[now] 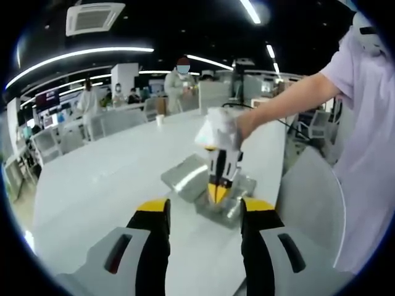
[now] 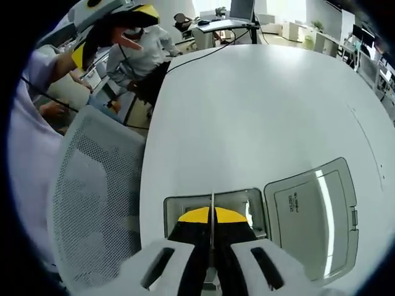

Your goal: Insert the divider into the dual guide fixture by aligning both edges with the guide slots and pushing it downward to the bottom, including one-sided entry, uneven engagement, binding, and posture correction.

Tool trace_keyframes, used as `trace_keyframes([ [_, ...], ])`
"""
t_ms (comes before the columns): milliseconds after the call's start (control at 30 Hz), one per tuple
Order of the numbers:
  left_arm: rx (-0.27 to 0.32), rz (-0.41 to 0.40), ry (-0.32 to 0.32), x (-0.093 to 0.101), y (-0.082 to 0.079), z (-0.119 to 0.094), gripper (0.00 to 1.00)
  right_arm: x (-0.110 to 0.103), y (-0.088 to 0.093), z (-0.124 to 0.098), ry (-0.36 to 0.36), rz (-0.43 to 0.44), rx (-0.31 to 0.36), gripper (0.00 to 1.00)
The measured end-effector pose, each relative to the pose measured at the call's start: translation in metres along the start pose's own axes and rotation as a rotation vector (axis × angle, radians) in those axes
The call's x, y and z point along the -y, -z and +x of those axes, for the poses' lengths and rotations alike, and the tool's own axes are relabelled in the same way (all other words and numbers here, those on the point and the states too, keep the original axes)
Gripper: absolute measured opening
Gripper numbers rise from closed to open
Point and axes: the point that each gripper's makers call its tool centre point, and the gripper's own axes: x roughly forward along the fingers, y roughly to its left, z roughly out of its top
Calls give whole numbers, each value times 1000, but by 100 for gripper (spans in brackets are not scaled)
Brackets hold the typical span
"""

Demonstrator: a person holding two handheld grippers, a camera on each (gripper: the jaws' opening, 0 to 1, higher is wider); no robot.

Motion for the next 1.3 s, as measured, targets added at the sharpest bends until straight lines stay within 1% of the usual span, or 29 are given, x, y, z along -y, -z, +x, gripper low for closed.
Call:
trace_keyframes([
  [300, 0, 0, 2, 0, 0, 2, 43, -1, 1, 3, 13, -14, 8, 0],
  [600, 1, 3, 5, 0, -1, 3, 43, -1, 3, 6, 30, -27, -13, 0],
  [733, 1, 4, 5, 0, -2, 2, 43, -1, 2, 7, 39, -48, -54, 0],
  [967, 0, 4, 4, 0, -1, 2, 42, 0, 2, 7, 36, -47, -123, 0],
  [1067, 0, 3, 4, 0, -1, 1, 42, -1, 3, 7, 33, -84, -183, 0],
  [1167, -1, 3, 4, 0, -1, 2, 42, -2, 3, 8, 29, -99, -229, 0],
  [1300, 1, 6, 3, 0, -2, 1, 41, -1, 3, 9, 24, -111, -267, 0],
])
